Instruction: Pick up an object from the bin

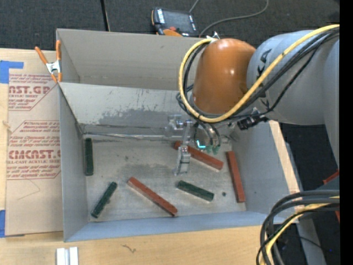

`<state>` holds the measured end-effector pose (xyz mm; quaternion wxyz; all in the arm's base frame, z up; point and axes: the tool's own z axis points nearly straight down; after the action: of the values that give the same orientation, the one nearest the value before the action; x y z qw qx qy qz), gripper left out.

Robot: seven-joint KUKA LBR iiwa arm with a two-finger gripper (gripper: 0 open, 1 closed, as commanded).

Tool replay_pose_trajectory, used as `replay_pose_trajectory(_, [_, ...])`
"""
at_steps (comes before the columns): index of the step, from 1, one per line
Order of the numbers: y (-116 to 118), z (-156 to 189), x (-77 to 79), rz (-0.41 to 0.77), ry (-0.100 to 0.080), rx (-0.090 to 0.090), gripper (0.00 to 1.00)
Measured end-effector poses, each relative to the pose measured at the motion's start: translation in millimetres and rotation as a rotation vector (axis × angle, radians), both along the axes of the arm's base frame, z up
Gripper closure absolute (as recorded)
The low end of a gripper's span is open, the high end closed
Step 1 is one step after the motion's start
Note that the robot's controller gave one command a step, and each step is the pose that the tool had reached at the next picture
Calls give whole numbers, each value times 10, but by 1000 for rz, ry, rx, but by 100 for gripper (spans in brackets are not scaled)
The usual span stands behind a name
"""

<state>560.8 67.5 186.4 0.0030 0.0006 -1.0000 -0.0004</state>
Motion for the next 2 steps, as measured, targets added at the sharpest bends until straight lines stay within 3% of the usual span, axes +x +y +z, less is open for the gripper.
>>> replay_pose_trajectory(1, [-552, -1209, -479, 35, 2, -1, 0])
replay_pose_trajectory(2, [-630, -862, -764, -83, -5, 0, 0])
